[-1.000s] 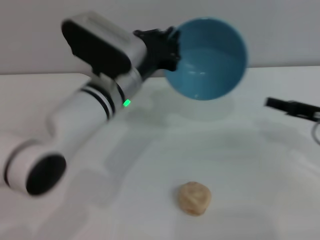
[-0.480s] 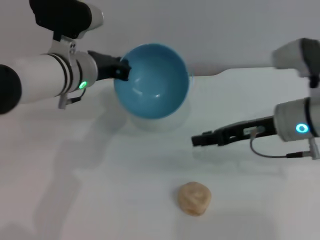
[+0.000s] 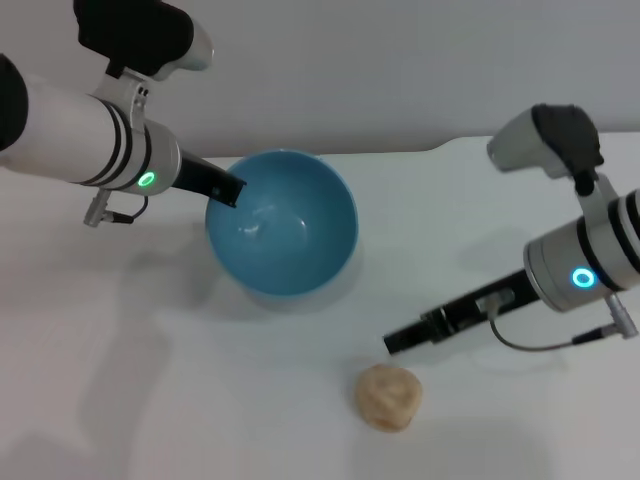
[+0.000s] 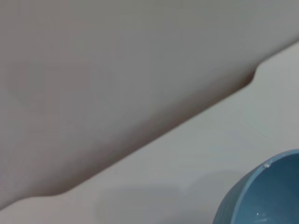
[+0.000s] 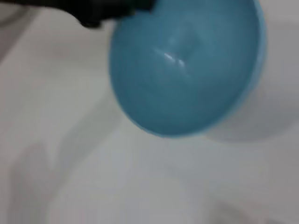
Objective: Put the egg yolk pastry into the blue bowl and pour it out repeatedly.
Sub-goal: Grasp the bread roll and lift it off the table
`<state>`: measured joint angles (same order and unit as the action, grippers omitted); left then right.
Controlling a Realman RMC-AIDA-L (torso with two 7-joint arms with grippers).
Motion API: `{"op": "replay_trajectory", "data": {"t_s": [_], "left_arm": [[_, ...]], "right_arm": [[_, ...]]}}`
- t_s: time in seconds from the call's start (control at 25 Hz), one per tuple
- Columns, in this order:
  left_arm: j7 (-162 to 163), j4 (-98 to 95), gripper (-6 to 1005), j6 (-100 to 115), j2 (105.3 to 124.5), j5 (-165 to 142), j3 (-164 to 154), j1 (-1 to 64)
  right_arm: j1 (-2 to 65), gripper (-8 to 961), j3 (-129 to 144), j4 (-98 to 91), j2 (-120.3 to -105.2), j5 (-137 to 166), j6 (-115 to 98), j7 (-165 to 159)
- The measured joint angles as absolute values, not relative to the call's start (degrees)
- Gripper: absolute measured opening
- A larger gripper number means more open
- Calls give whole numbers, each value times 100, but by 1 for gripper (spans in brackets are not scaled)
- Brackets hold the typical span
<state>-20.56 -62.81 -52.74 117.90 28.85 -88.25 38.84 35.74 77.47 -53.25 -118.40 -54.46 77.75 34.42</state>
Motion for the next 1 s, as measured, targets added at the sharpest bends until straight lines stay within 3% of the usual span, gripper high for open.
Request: {"op": "replay_trajectory", "data": {"t_s": [1.0], "left_arm": [[-2048,-6416,36,-5273,11803,2865,-8859,3973]], "right_arm": [[3981,358,8942,-4227,-11904,-5669,6704,3141]]}}
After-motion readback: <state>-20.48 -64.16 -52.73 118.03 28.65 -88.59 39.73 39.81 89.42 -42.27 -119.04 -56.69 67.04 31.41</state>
